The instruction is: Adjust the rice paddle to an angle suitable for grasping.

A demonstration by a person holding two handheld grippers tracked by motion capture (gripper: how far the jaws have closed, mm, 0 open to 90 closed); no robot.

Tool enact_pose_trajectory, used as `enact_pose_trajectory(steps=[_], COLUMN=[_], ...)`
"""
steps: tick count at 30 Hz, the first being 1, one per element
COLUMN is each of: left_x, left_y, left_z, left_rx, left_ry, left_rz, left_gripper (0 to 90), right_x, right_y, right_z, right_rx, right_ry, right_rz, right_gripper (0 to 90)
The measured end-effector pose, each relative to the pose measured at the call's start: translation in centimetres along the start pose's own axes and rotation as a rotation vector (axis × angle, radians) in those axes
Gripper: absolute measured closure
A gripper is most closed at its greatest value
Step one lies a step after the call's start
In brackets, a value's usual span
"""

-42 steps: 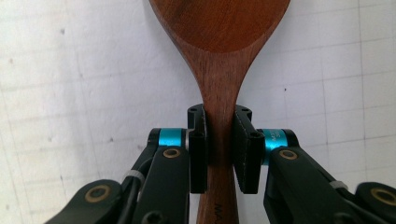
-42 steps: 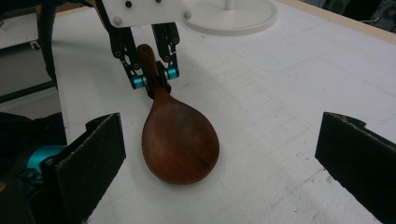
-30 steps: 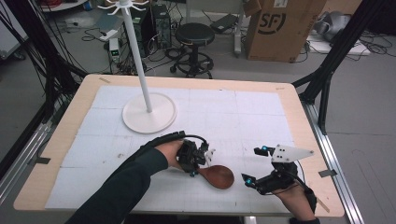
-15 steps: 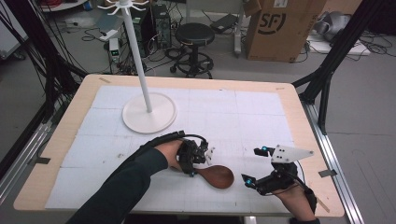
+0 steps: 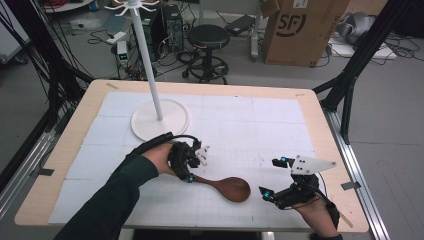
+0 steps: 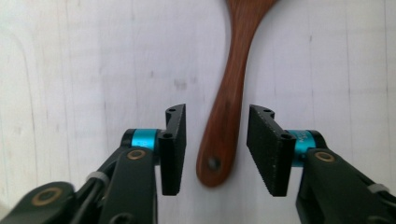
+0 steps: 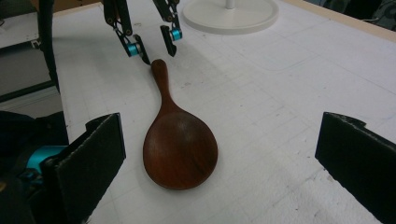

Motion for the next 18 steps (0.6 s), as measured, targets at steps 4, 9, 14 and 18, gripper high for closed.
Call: enact_pose_trajectory(steps=[4, 9, 14, 18], left_x=[0.5, 0.2, -0.5, -0.9], left_y=[-2.2, -3.3, -3.4, -3.3], left_z=[0.0, -0.3, -0.4, -0.4], left_rx=[0.033, 0.033, 0.005, -0.001], left_ry=[0.006, 0.015, 0.017, 0.013], left_rz=[0.034, 0.085, 0.144, 0.17], left_gripper=[64.4, 69.5, 77.6, 88.5], right_x=[-0.2, -0.5, -0.6, -0.5], right_y=[0.1, 0.2, 0.2, 0.2], right_z=[0.0, 0.0, 0.1, 0.0], right_rx=[0.0, 0.005, 0.004, 0.001], right_ry=[0.003, 0.005, 0.01, 0.008], right_rz=[0.002, 0.005, 0.005, 0.004], right_gripper=[0.3, 0.3, 0.3, 0.3])
Point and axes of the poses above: each handheld gripper's, and its own axes: x roughly backward along the jaws, y roughly out of its top, z roughly to its left, the point moved 2 cm from there along -x, roughly forward along the jaws, and after that the axes turned 4 degrees about -x, right-handed, at the moved point
